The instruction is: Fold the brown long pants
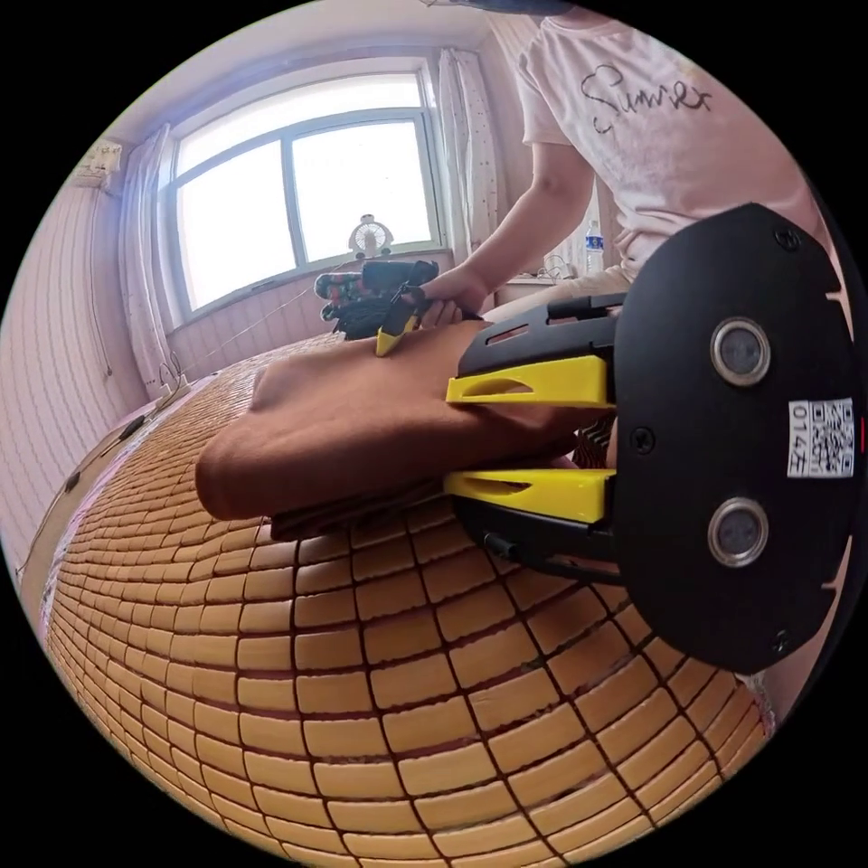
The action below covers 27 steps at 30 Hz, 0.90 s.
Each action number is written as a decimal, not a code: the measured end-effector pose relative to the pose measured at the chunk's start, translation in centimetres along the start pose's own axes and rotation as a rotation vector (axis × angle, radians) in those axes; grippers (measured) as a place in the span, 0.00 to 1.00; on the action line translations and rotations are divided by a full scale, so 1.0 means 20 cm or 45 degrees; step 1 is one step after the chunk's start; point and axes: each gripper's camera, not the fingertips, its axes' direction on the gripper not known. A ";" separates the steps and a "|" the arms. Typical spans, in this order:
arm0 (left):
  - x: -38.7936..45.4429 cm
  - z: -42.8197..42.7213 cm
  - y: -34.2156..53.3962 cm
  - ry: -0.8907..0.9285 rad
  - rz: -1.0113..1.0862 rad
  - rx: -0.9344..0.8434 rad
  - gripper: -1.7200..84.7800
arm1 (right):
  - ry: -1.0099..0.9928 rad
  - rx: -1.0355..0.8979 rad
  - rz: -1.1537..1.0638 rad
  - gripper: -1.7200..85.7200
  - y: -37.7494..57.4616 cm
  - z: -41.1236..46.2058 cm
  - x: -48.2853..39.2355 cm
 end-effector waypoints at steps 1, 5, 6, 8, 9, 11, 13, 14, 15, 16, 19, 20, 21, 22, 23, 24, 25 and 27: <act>0.02 0.00 0.01 -0.002 0.028 -0.005 0.12 | 0.029 -0.011 -0.100 0.12 -0.01 -0.04 -0.12; 0.18 -0.01 0.08 0.167 0.170 0.073 0.09 | 0.154 0.019 -0.392 0.11 0.02 -0.30 -0.53; 0.26 0.01 0.10 0.174 0.203 0.116 0.09 | 0.165 0.041 -0.413 0.11 0.04 -0.36 -0.57; 0.37 0.05 0.10 0.239 0.236 0.149 0.09 | 0.188 0.103 -0.477 0.11 0.10 -0.60 -0.68; 0.45 0.09 0.08 0.291 0.260 0.166 0.09 | 0.201 0.120 -0.488 0.11 0.12 -0.66 -0.70; 0.60 0.17 0.03 0.346 0.344 0.180 0.09 | 0.257 0.167 -0.505 0.11 0.18 -0.95 -0.74; 0.88 0.33 -0.08 0.388 0.470 0.171 0.08 | 0.304 0.203 -0.492 0.11 0.23 -1.18 -0.74; 0.95 0.38 -0.11 0.397 0.496 0.168 0.08 | 0.342 0.233 -0.470 0.11 0.27 -1.36 -0.71; 1.11 0.49 -0.17 0.414 0.553 0.160 0.09 | 0.359 0.248 -0.457 0.11 0.28 -1.44 -0.69; 1.28 0.60 -0.24 0.429 0.613 0.150 0.09 | 0.394 0.281 -0.426 0.11 0.32 -1.63 -0.65; 1.75 0.92 -0.42 0.465 0.742 0.110 0.09 | 0.491 0.358 -0.330 0.11 0.39 -2.10 -0.50; 1.84 0.98 -0.46 0.479 0.759 0.102 0.09 | 0.540 0.369 -0.283 0.11 0.40 -2.28 -0.42; 2.03 1.11 -0.53 0.498 0.798 0.085 0.09 | 0.562 0.383 -0.257 0.11 0.40 -2.37 -0.37; 2.20 1.25 -0.60 0.500 0.828 0.073 0.09 | 0.575 0.403 -0.196 0.11 0.40 -2.54 -0.26; 2.30 1.31 -0.64 0.493 0.850 0.072 0.09 | 0.587 0.437 -0.113 0.12 0.40 -2.70 -0.12; 2.47 1.45 -0.70 0.447 0.905 0.074 0.09 | 0.604 0.453 -0.075 0.12 0.40 -2.77 -0.05; 2.62 1.61 -0.75 0.365 0.942 0.079 0.09 | 0.621 0.448 0.015 0.12 0.39 -2.86 0.12; 2.78 1.88 -0.84 0.156 0.955 0.046 0.10 | 0.631 0.448 0.220 0.14 0.38 -2.94 0.44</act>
